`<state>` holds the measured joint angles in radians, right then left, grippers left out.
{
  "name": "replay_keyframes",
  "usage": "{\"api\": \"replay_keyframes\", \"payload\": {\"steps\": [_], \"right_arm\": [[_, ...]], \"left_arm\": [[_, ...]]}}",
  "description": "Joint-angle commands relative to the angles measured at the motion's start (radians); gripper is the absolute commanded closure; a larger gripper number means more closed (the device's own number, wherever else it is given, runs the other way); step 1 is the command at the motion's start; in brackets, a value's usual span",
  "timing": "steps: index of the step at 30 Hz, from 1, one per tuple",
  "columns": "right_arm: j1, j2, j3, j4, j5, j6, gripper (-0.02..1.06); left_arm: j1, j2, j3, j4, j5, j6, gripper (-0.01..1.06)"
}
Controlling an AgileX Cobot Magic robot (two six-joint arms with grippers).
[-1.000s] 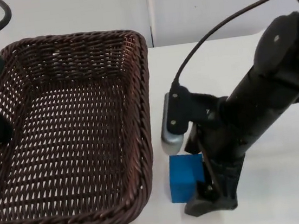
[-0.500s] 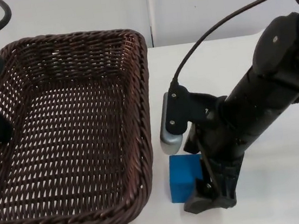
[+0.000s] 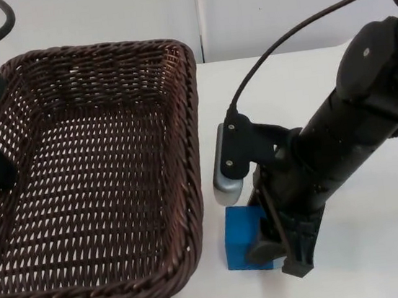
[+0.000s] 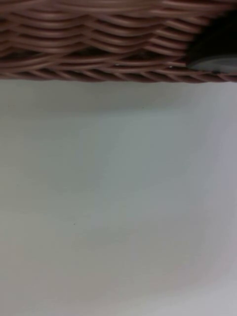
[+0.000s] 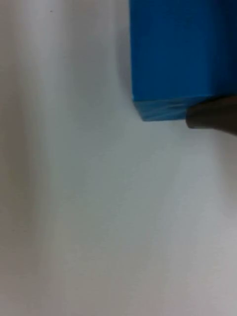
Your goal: Pick up the basket with the left hand and place the largest block into the basket with the right hand.
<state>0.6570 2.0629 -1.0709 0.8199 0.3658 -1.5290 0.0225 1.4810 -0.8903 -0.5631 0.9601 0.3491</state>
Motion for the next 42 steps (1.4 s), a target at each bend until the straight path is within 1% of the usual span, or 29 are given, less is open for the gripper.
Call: {"api": "replay_keyframes", "payload": {"steps": [1,2,3,5,9,11,13,14,15,17,19,20,22,23,26,29,34,36,39,40,42], "right_arm": [[0.004,-0.001,-0.005,0.002,0.008,-0.005,0.88],[0.004,-0.001,-0.005,0.002,0.008,-0.005,0.93],[0.004,-0.001,-0.005,0.002,0.008,-0.005,0.93],[0.004,-0.003,-0.005,0.002,0.008,-0.005,1.04],[0.004,-0.022,-0.005,-0.006,0.022,-0.005,1.05],[0.004,-0.042,-0.004,-0.011,0.062,0.005,1.05],[0.004,-0.064,-0.004,-0.057,0.098,0.039,1.05],[0.004,-0.064,-0.004,-0.057,0.098,0.039,1.05],[0.004,-0.076,-0.004,-0.087,0.108,0.082,1.05],[0.002,-0.105,-0.002,-0.183,0.117,0.187,1.05],[0.002,-0.125,0.002,-0.271,0.146,0.292,1.05],[0.002,-0.125,0.002,-0.271,0.146,0.292,1.05],[0.002,-0.153,0.021,-0.344,0.168,0.344,1.05],[0.002,-0.169,0.038,-0.357,0.168,0.363,1.05],[-0.002,-0.201,0.075,-0.374,0.162,0.377,1.05],[-0.011,-0.239,0.108,-0.37,0.176,0.381,1.05],[-0.066,-0.371,0.137,-0.373,0.293,0.419,1.05],[-0.069,-0.398,0.137,-0.373,0.309,0.424,1.05],[-0.069,-0.479,0.137,-0.42,0.322,0.469,1.05],[-0.069,-0.479,0.137,-0.42,0.322,0.469,1.05],[-0.069,-0.531,0.137,-0.453,0.328,0.523,1.05]], "left_arm": [[0.002,-0.014,0.0,-0.02,0.002,0.002,1.05],[0.002,-0.014,0.0,-0.02,0.002,0.002,1.05],[0.002,-0.014,0.0,-0.02,0.002,0.002,1.05],[0.002,-0.014,0.0,-0.02,0.002,0.002,1.05],[0.002,-0.014,0.0,-0.02,0.002,0.002,1.05],[0.002,-0.014,0.0,-0.018,0.002,0.002,1.05],[0.002,-0.014,0.0,-0.014,0.002,0.002,1.05],[0.002,-0.014,0.0,-0.014,0.002,0.002,1.05],[0.002,-0.014,0.0,-0.012,0.002,0.002,1.05],[0.002,-0.014,0.0,-0.011,0.004,0.002,1.05],[0.002,-0.014,0.0,-0.008,0.004,0.002,1.05],[0.002,-0.014,0.0,-0.008,0.004,0.002,1.05],[0.002,-0.014,0.0,0.0,0.005,0.002,1.05],[0.002,-0.014,0.0,0.0,0.005,0.002,1.05],[0.002,-0.014,0.0,0.0,0.005,0.002,1.05],[0.002,-0.014,0.0,0.0,0.005,0.002,1.05],[0.002,-0.014,0.0,0.0,0.005,0.002,1.05],[0.002,-0.014,0.0,0.0,0.005,0.002,1.05],[0.002,-0.014,0.0,0.0,0.005,0.002,1.05],[0.002,-0.014,0.0,0.0,0.005,0.002,1.05],[0.002,-0.014,0.0,-0.001,0.003,0.002,1.05]]}}
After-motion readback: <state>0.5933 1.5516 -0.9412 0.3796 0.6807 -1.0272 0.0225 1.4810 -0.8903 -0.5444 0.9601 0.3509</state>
